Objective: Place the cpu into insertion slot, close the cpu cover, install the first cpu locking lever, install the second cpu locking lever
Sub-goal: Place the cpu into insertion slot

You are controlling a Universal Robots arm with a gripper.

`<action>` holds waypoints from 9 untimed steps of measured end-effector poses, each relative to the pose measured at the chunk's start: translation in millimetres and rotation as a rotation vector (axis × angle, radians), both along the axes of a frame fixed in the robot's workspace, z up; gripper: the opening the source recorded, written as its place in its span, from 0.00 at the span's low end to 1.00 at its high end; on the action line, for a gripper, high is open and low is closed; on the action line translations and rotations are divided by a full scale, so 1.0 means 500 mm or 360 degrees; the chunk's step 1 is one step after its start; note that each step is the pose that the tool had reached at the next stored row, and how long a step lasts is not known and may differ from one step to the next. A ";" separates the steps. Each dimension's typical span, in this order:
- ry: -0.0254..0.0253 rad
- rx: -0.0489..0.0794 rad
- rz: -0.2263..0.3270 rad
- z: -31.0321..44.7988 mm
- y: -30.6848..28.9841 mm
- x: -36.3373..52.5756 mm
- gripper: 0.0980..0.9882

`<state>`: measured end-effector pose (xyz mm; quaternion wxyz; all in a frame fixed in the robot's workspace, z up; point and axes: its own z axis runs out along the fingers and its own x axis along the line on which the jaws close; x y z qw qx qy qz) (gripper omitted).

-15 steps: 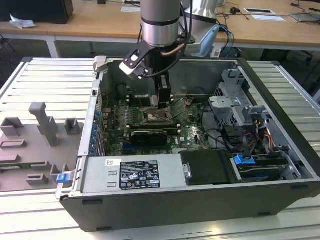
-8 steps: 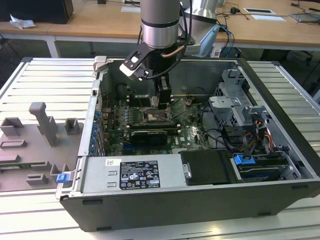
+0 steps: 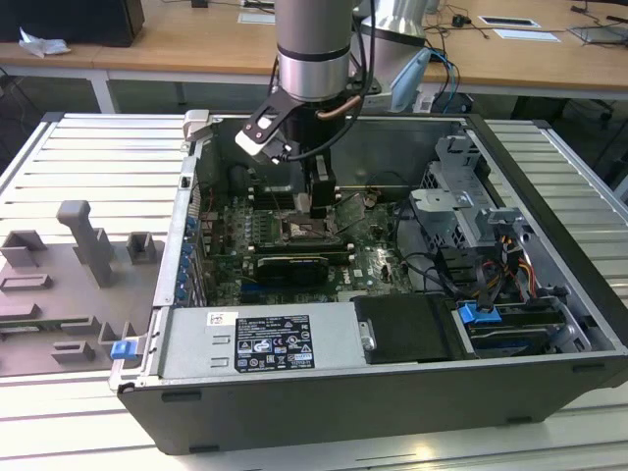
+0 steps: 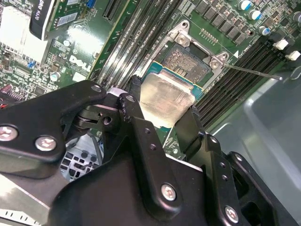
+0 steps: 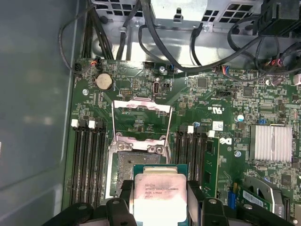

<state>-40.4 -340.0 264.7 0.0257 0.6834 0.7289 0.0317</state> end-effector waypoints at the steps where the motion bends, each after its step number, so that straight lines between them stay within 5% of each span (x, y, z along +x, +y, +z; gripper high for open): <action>1: -0.00002 -0.0001 0.0000 -0.002 0.004 0.000 0.49; 9: -0.00004 -0.0001 -0.0042 -0.035 0.019 0.000 0.49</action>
